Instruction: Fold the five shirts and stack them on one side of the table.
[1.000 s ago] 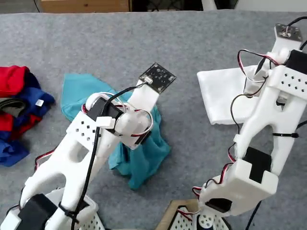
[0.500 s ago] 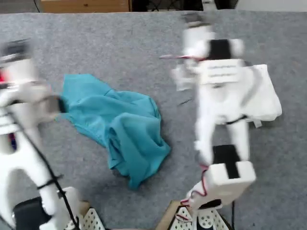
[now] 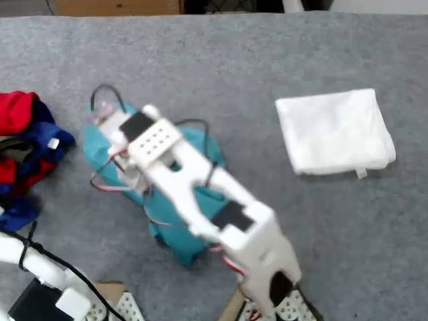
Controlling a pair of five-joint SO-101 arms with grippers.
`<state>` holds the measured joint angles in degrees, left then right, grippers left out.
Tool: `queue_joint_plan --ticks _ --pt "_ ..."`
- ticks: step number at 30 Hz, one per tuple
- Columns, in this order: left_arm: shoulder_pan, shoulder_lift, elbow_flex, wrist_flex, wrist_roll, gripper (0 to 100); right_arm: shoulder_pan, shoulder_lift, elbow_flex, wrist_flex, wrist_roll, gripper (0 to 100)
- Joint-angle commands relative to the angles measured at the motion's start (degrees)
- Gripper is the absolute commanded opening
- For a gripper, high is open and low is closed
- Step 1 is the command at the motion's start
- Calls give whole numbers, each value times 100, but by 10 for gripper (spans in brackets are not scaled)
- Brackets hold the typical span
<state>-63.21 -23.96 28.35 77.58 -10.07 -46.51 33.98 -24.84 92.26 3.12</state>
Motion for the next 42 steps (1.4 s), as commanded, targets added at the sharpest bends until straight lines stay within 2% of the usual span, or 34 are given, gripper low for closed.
queue_joint_plan --ticks 1,4,8,10,14,18,22,26,30,33,36,39,42 --pt "-84 -18 4 -105 -44 282 -53 673 -84 -44 -44 274" --pt "-84 -18 4 -123 -44 282 79 936 -84 0 -35 207" --pt "-84 -18 4 -132 -70 282 413 840 -84 18 -44 7" --pt "-84 -18 4 -132 -62 282 580 646 -84 290 -26 37" --pt "-57 -18 4 -141 -53 282 668 -233 127 897 -26 15" --pt "-48 -18 22 -237 -53 282 897 -1710 1174 897 369 15" --pt "-48 -18 321 -651 -53 282 1415 -3143 2888 897 923 15" --pt "-48 -18 611 -932 -53 282 2338 -4374 4593 897 1767 15" --pt "-40 -18 637 -949 -44 282 3613 -5349 5411 897 3059 15" --pt "-31 -18 602 -949 -44 282 4826 -5719 5455 897 4246 15" --pt "-31 -18 602 -949 -44 282 5820 -5745 5332 853 5073 15" --pt "-31 -18 602 -949 -44 282 6453 -5675 5051 695 5530 16" --pt "-31 -18 602 -949 -44 282 6822 -5552 4664 334 5574 53"
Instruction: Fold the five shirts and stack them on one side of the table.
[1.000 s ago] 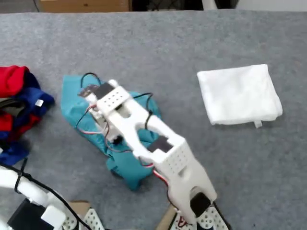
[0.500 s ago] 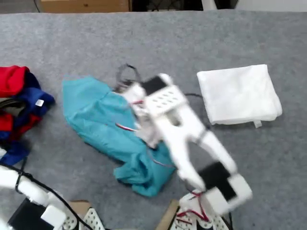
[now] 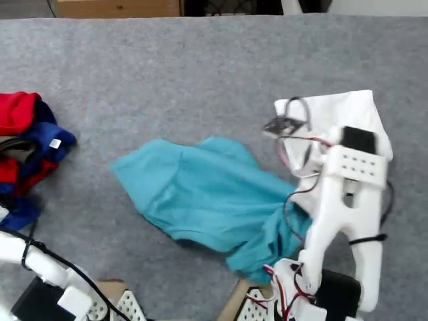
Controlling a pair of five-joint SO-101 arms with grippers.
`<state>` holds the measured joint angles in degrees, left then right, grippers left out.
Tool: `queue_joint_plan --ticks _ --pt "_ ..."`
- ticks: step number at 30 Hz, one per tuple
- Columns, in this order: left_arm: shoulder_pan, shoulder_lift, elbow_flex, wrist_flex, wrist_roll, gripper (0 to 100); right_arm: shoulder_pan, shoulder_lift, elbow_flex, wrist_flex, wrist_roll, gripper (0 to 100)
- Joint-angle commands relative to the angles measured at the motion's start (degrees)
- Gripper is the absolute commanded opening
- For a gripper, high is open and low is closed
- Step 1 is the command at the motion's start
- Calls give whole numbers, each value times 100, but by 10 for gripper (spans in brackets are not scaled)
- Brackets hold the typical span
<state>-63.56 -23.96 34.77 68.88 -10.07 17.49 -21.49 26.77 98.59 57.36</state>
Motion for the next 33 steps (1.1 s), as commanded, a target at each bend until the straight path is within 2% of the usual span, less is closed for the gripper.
queue_joint_plan --ticks 1,5,7,11,14,18,21,23,26,30,33 --pt "4 -18 -40 -88 -44 282 466 48 -646 -360 149 91" --pt "-31 -18 -22 -378 -44 282 299 163 -1156 -299 114 283" --pt "-40 -18 -40 -475 -44 282 44 136 -1552 -9 -97 306" --pt "-40 -9 4 -703 -44 282 -1020 119 -2519 246 -1275 306" --pt "-40 -9 -13 -774 -44 282 -2374 259 -2914 246 -2338 302" --pt "-4 -9 -40 -774 -53 281 -4334 945 -3073 -70 -3473 202" --pt "-4 -9 -40 -774 -62 281 -5266 1833 -3345 -589 -3947 111" --pt "-4 -9 -40 -774 -62 281 -5626 2527 -3670 -941 -4026 104" --pt "-22 -9 -40 -774 -62 281 -5969 3662 -4435 -1222 -4158 152" --pt "-48 -9 -31 -756 -79 281 -6242 5130 -5965 -1222 -4211 232" --pt "-48 -9 13 -721 -88 281 -6365 6123 -7231 -993 -4211 247"
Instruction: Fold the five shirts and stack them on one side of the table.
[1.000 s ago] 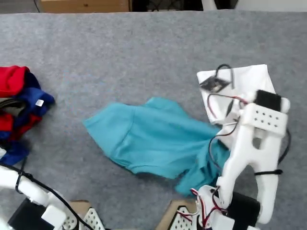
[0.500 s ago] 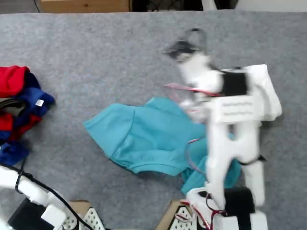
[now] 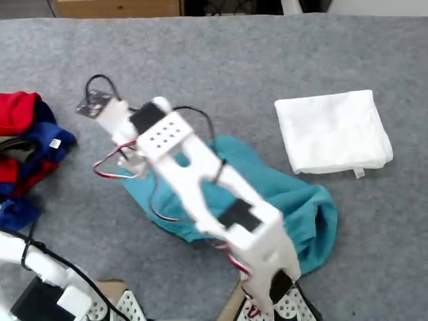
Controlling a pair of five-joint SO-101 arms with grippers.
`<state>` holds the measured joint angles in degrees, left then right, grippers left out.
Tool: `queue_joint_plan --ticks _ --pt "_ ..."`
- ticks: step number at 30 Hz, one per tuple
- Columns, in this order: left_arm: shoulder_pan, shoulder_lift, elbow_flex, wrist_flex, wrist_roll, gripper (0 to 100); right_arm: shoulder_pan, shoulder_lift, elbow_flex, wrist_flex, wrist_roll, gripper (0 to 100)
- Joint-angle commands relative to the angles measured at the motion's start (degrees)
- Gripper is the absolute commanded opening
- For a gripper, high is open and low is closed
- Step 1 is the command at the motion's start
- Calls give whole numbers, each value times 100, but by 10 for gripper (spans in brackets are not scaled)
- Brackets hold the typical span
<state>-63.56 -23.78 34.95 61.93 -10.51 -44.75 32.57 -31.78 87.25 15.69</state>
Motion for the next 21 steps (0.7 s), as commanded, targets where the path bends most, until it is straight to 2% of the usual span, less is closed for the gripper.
queue_joint_plan --ticks 1,5,12,21 --pt "-57 -26 -4 -26 -44 281 -185 1033 -1798 246 -53 247" --pt "-154 -35 -22 -26 -9 281 -413 2185 -3451 712 -70 247" --pt "-514 -35 -13 -35 -35 281 -782 3811 -5701 1002 -765 247" --pt "-585 -35 -4 -18 -44 281 -932 4277 -6343 1354 -1196 227"
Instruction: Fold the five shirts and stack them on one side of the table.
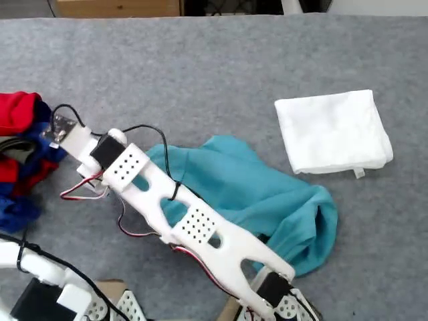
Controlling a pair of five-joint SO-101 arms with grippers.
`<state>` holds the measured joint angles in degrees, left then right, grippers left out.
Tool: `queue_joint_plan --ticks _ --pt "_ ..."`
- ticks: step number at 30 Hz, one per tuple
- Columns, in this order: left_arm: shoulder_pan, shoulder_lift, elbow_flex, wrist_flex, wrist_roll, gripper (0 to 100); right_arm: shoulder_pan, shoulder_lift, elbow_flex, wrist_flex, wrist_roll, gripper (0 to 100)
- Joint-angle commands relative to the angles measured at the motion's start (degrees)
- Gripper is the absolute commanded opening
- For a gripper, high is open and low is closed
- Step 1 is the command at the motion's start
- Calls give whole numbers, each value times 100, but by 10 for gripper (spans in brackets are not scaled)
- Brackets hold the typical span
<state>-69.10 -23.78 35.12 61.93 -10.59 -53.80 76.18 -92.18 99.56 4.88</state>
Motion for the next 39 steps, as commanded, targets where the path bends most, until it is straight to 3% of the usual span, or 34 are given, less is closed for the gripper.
queue_joint_plan --ticks 1,5,13,39 --pt "-31 -35 -22 -18 -35 281 -18 -84 -312 141 -149 204" --pt "-31 -35 -22 -18 -35 281 9 -84 -312 149 -185 106" --pt "-31 -35 -22 -18 -35 281 53 -75 -268 158 -545 191" --pt "-22 -35 -13 -18 -35 281 299 -31 1332 -369 -738 190"
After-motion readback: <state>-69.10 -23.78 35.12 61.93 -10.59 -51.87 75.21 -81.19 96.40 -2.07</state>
